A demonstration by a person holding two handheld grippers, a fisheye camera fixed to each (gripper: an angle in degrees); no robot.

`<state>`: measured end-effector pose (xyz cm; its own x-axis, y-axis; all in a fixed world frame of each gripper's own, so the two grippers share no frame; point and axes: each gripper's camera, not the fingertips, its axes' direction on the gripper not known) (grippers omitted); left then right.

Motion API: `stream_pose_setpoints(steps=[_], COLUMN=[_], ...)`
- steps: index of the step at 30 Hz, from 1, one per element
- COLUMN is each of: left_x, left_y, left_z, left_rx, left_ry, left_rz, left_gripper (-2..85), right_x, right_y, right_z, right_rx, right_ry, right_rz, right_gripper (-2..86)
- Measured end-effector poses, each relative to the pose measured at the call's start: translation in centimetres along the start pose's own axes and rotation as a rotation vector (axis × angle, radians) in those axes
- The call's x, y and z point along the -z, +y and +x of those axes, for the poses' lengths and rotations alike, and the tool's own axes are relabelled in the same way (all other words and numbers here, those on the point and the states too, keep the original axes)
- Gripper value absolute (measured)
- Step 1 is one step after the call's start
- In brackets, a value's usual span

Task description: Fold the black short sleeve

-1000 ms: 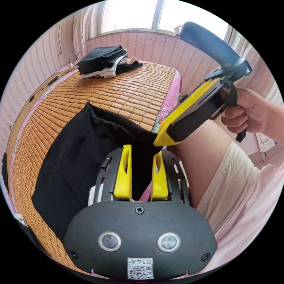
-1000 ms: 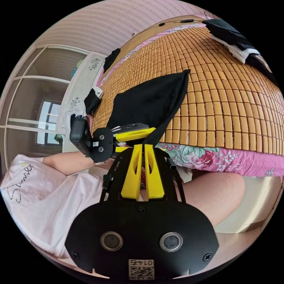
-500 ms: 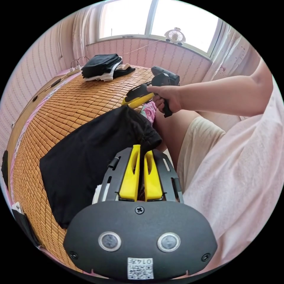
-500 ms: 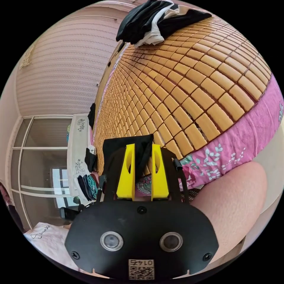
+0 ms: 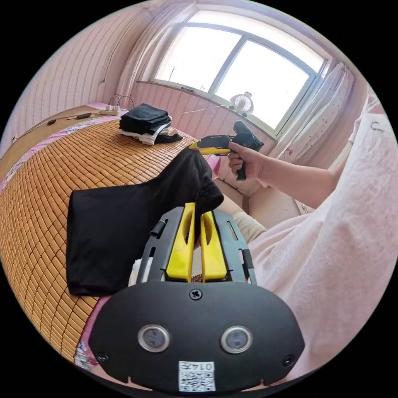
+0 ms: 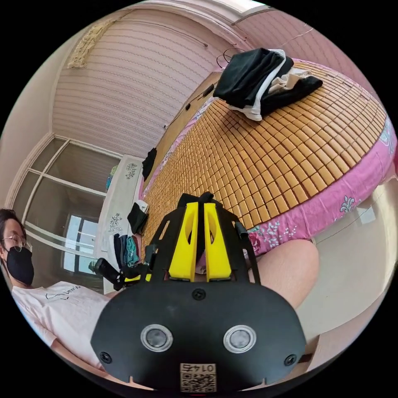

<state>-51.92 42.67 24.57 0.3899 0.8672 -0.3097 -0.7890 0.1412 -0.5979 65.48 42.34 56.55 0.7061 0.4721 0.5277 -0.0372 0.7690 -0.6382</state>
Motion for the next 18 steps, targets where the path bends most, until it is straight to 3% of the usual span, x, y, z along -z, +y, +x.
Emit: stream_pose_setpoints(steps=[7,13,18], left_x=[4.6,5.7,6.1], left_y=[4.5,7.9,9.9], left_z=[-4.2,-10.4,-14.9], left_rx=[0.228,0.499,0.667], left_ry=[-0.237,-0.317,-0.339], left_rz=[0.097,0.096,0.063], left_gripper=[-0.9,-0.9,-0.7], right_x=[-10.6,-22.7,-26.5], right_y=[-10.4,-16.7,-20.9], right_z=[-13.4,-20.9,-24.1], right_rx=[0.261,0.3,0.225], right_ry=[0.072,0.309,0.342], right_rz=[-0.215,-0.424,-0.479], right_gripper=[1.6,2.2,4.0])
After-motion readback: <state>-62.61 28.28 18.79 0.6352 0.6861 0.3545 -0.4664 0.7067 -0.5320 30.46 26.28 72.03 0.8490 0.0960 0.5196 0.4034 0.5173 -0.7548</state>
